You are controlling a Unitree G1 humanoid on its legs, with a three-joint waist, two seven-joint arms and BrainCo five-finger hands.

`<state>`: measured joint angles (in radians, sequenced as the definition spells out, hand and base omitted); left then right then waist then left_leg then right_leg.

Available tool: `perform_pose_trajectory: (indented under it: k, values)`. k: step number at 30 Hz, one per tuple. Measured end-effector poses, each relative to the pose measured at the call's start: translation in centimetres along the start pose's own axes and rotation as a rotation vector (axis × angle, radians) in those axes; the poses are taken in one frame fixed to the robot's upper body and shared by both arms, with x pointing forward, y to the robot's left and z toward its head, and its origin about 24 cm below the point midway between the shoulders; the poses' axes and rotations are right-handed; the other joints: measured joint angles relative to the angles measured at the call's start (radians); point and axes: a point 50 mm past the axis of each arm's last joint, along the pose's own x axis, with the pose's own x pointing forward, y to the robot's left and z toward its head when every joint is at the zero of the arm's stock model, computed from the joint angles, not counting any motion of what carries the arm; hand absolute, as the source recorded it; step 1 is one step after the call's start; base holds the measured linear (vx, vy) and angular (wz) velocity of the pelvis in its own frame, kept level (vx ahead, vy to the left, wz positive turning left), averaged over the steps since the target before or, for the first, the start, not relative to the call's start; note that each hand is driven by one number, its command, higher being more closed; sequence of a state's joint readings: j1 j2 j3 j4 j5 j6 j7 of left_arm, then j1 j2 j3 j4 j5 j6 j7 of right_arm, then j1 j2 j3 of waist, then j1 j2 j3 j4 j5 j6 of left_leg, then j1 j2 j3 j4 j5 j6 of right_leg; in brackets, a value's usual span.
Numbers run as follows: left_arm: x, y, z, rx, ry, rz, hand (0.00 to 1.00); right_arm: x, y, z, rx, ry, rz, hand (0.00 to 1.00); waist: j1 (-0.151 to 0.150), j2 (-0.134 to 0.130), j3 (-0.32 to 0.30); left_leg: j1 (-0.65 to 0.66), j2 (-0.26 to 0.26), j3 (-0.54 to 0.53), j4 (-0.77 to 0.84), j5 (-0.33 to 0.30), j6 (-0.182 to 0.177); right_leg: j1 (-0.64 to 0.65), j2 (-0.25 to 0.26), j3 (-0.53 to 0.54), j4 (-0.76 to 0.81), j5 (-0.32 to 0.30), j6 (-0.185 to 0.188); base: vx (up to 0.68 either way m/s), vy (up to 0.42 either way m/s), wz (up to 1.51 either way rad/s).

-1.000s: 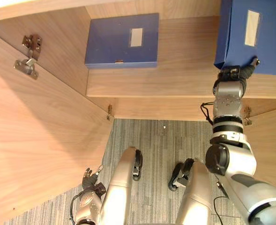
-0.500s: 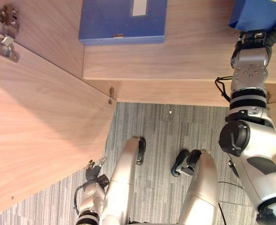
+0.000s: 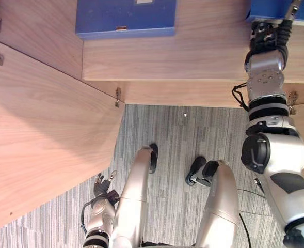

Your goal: Walk over to the cabinet, pick up the folder, carry it to the office cabinet, place the folder inside the office cabinet, then close the office cabinet door

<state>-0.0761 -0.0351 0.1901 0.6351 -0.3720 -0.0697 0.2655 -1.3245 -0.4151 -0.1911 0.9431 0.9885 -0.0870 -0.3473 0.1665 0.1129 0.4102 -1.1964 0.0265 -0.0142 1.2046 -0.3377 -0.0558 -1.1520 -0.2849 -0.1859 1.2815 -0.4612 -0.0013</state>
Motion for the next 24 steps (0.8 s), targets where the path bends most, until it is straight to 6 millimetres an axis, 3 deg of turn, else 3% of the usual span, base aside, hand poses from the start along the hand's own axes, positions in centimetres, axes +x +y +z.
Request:
perform_pose_trajectory:
  k: [3,5,8,13,24]
  values:
    - [0.1,0.2,0.1,-0.010,-0.002,0.001,0.00,-0.1,0.4,-1.1,-0.226,0.029,0.070,0.00,-0.005,-0.001,0.011,0.020,0.013,-0.006,-0.019,0.005,-0.005,0.023,0.015,-0.014,-0.025,0.007,0.002,0.03,-0.008,-0.07]
    - [0.1,0.3,0.2,-0.012,-0.006,-0.009,0.00,-0.2,0.6,-1.8,-0.519,0.033,0.163,0.00,-0.013,-0.002,0.012,0.029,0.015,-0.007,-0.036,0.013,-0.008,0.031,0.019,-0.016,-0.041,0.014,-0.002,0.01,0.002,-0.02]
    - [0.2,0.5,0.4,-0.011,-0.013,-0.021,0.00,-0.3,0.4,-2.4,-0.810,0.034,0.245,0.00,-0.019,-0.009,0.017,0.042,0.024,-0.007,-0.055,0.020,-0.009,0.044,0.028,-0.023,-0.062,0.022,-0.005,0.01,0.009,-0.04]
    - [0.4,0.8,0.9,0.011,-0.032,-0.050,0.00,-0.6,-0.5,-2.5,-1.188,-0.012,0.348,0.00,-0.034,-0.028,0.028,0.061,0.032,-0.005,-0.087,0.031,-0.009,0.062,0.040,-0.026,-0.099,0.038,-0.002,0.01,0.023,-0.05]
    - [0.5,1.0,1.9,0.051,-0.069,-0.112,0.00,-1.1,-1.9,-2.6,-1.475,0.014,0.505,0.00,-0.046,-0.054,0.037,0.099,0.044,0.020,-0.133,0.042,0.005,0.095,0.051,-0.020,-0.167,0.077,0.008,0.00,0.062,-0.07]
